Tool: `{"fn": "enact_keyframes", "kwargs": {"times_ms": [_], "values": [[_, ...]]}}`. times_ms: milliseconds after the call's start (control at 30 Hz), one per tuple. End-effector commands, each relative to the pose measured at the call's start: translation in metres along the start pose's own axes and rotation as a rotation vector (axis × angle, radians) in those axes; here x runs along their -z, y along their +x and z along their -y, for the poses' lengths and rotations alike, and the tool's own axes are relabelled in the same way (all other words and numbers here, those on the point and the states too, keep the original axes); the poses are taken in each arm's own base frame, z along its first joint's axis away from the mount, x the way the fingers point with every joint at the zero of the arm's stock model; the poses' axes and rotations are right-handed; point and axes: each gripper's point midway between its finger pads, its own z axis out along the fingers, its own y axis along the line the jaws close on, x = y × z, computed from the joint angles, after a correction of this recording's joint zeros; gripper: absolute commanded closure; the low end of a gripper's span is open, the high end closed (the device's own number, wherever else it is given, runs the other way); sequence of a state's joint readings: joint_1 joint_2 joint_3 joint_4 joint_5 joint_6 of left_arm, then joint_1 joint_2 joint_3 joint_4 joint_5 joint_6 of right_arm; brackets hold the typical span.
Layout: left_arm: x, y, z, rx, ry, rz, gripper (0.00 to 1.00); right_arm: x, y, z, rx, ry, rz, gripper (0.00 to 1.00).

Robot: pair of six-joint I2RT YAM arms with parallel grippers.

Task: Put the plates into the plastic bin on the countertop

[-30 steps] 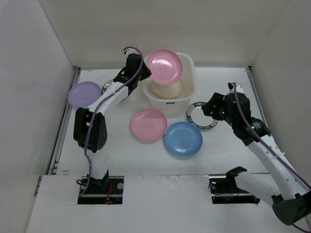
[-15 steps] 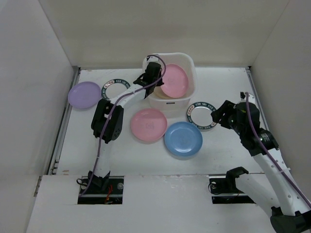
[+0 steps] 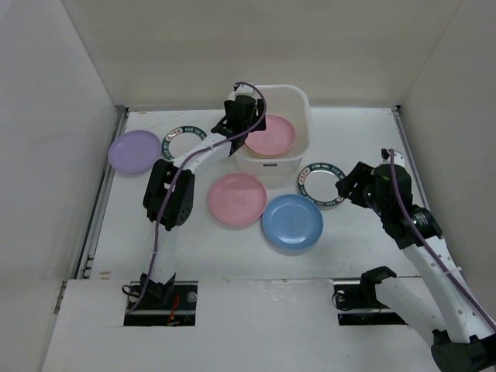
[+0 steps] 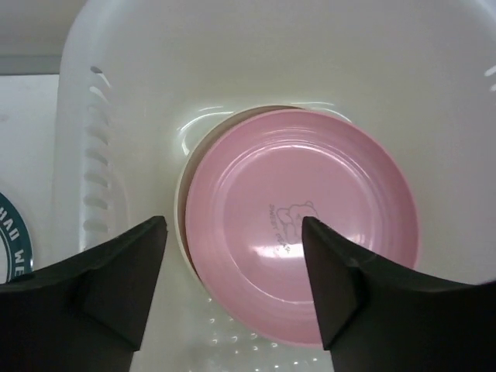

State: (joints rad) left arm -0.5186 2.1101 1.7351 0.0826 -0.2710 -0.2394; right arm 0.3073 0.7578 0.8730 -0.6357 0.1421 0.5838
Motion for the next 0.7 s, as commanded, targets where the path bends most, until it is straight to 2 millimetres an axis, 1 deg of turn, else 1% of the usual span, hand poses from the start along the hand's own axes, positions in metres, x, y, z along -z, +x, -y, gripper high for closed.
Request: {"fn": "enact_keyframes", "kwargs": {"times_ms": [0, 33, 100, 133, 167, 233, 267, 300, 367, 400, 433, 467, 500, 567, 600, 633, 667], "values": [[0.064, -0.112, 0.011, 0.055, 0.048, 0.233, 0.29, -0.004, -0.008, -0.004, -0.008, -0.012, 0.027, 0.39], [0.078, -0.127, 0.006, 0.068, 0.042, 0.26, 0.25, -0.007, -0.008, -0.002, -0.008, 0.0, 0.025, 0.39], [0.103, -0.146, -0.008, 0.094, 0.015, 0.301, 0.18, -0.012, -0.01, 0.002, -0.002, 0.021, 0.018, 0.38], [0.116, -0.152, -0.021, 0.106, -0.011, 0.316, 0.16, -0.016, -0.011, 0.003, 0.0, 0.027, 0.016, 0.38], [0.129, -0.155, -0.033, 0.118, -0.037, 0.322, 0.15, -0.02, -0.011, 0.003, 0.001, 0.029, 0.008, 0.38], [0.152, -0.155, -0.056, 0.147, -0.078, 0.331, 0.14, -0.026, -0.013, -0.001, 0.0, 0.018, 0.001, 0.38], [0.166, -0.154, -0.069, 0.173, -0.097, 0.334, 0.13, -0.028, -0.014, -0.004, -0.003, 0.007, -0.002, 0.39], [0.176, -0.151, -0.08, 0.197, -0.115, 0.338, 0.13, -0.031, -0.016, -0.008, -0.005, -0.004, -0.002, 0.39], [0.2, -0.138, -0.118, 0.288, -0.182, 0.344, 0.14, -0.036, -0.017, -0.014, -0.005, -0.025, -0.008, 0.39], [0.209, -0.126, -0.141, 0.339, -0.231, 0.339, 0.14, -0.039, -0.017, -0.016, -0.005, -0.031, -0.01, 0.39], [0.214, -0.113, -0.161, 0.378, -0.277, 0.327, 0.15, -0.042, -0.017, -0.017, -0.005, -0.033, -0.013, 0.39], [0.218, -0.09, -0.189, 0.438, -0.346, 0.303, 0.15, -0.045, -0.017, -0.018, -0.003, -0.034, -0.014, 0.39], [0.221, -0.071, -0.206, 0.488, -0.391, 0.274, 0.15, -0.047, -0.017, -0.02, -0.002, -0.037, -0.02, 0.39], [0.225, -0.017, -0.25, 0.63, -0.502, 0.194, 0.16, -0.051, -0.014, -0.024, 0.003, -0.052, -0.031, 0.39], [0.225, 0.011, -0.267, 0.71, -0.546, 0.157, 0.17, -0.052, -0.013, -0.027, 0.002, -0.06, -0.038, 0.39], [0.225, 0.03, -0.277, 0.769, -0.57, 0.131, 0.18, -0.052, -0.012, -0.029, 0.002, -0.067, -0.041, 0.39], [0.224, 0.053, -0.289, 0.848, -0.596, 0.096, 0.18, -0.052, -0.012, -0.03, 0.002, -0.073, -0.041, 0.39]]}}
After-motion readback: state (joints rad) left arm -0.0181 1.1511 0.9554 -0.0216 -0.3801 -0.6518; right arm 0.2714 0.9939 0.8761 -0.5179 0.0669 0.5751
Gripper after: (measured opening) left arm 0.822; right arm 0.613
